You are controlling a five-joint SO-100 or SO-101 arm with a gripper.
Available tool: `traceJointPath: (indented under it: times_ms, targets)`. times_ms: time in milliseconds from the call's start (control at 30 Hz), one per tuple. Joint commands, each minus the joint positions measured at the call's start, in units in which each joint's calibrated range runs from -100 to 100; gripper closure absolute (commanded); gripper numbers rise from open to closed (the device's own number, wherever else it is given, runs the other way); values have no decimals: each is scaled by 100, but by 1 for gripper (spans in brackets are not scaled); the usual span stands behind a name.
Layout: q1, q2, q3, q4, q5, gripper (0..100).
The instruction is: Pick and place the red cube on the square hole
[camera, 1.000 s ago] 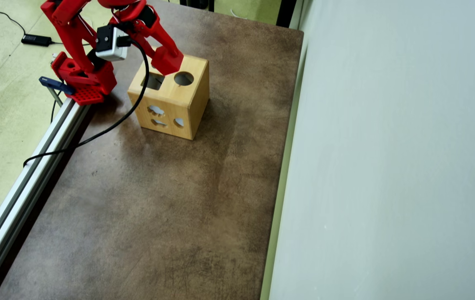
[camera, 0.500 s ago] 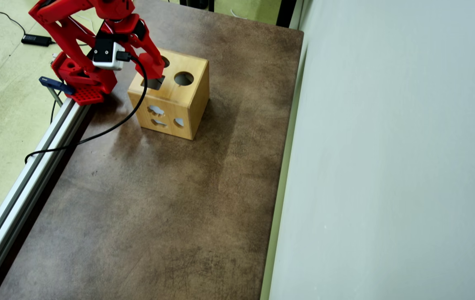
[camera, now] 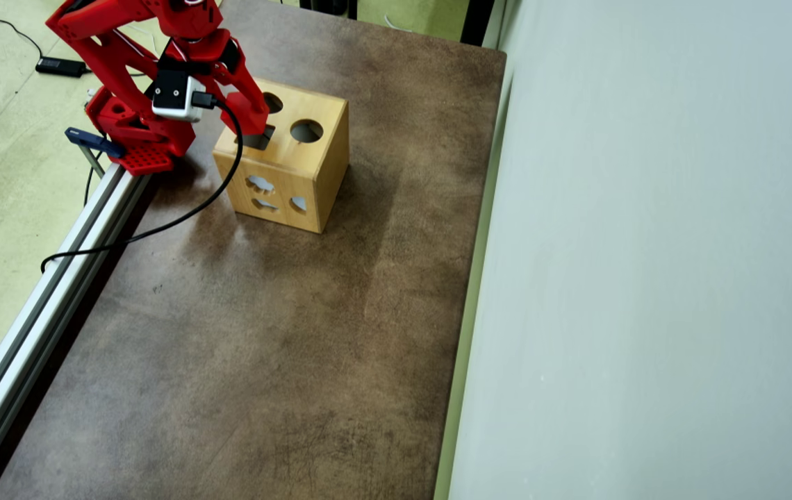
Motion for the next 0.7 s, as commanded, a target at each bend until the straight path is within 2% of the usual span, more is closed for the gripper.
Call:
traceJointPath:
  times_ms: [0,667]
  targets:
    - [24,-63,-10,73,-24,99]
    - [24,-54,160,65,15,99]
